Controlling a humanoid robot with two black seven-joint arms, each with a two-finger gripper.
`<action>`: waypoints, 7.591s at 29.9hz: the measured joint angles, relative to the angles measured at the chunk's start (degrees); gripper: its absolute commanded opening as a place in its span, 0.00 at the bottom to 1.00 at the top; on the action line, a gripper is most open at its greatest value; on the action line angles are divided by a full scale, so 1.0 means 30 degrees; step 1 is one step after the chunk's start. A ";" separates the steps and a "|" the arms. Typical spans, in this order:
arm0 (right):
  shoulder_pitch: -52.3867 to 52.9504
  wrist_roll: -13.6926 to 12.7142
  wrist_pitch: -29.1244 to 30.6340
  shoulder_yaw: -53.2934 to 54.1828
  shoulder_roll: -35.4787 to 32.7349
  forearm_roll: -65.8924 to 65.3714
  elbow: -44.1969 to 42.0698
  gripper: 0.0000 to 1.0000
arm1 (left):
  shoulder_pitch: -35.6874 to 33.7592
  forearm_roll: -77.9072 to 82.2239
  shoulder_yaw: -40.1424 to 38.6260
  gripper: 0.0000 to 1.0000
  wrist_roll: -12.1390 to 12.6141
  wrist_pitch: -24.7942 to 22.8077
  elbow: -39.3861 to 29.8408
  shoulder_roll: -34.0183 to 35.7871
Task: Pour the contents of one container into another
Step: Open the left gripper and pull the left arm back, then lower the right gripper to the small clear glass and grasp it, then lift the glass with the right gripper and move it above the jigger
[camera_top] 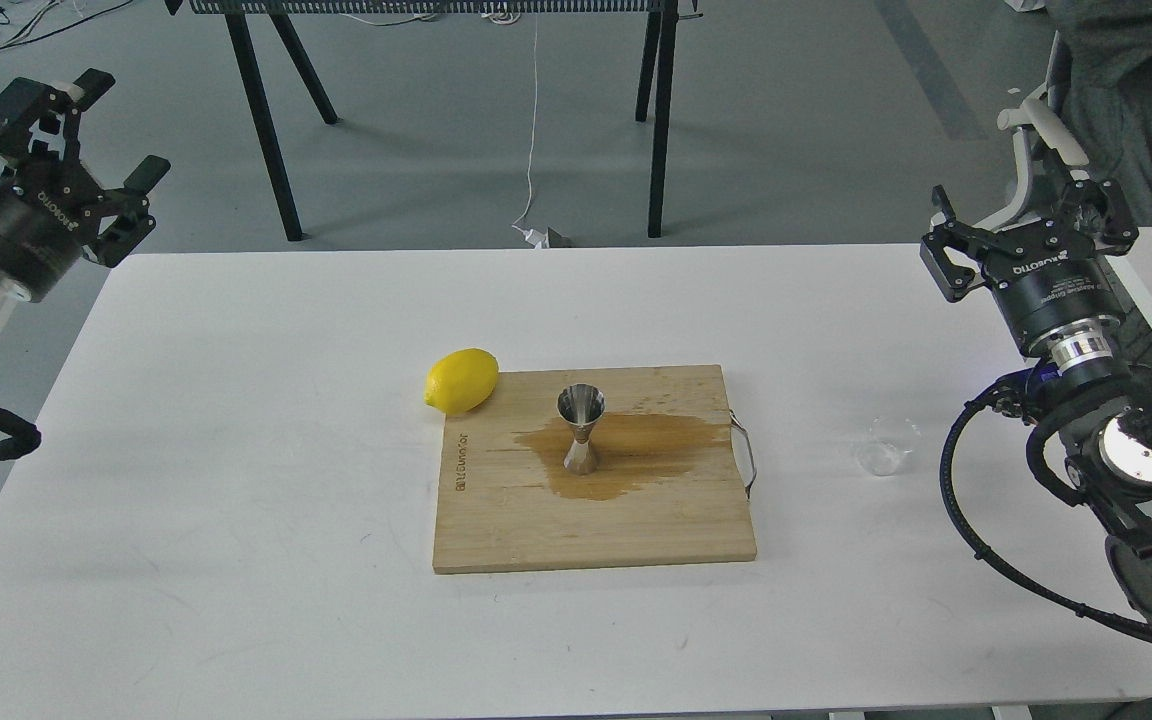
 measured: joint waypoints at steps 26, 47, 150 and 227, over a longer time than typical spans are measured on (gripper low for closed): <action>-1.2102 0.0164 -0.3901 0.4027 -0.1749 0.3852 0.8738 0.99 | 0.0711 -0.1444 0.0216 1.00 -0.0001 0.0005 0.0860 -0.0706; -0.9882 0.0234 -1.0740 0.2466 -0.0339 0.2533 0.7866 0.99 | 0.1351 -0.1443 0.0215 1.00 -0.0003 0.0005 0.1007 -0.0968; -0.4792 0.0228 -1.1611 0.1250 0.4047 -0.0773 0.0745 0.57 | 0.2240 -0.1445 0.0184 1.00 -0.0003 0.0003 0.1973 -0.1675; 0.3089 -0.1061 -1.0770 -0.8461 0.3758 -1.6451 0.6182 0.40 | 0.2222 -0.1472 0.0013 1.00 -0.0003 0.0003 0.2630 -0.2454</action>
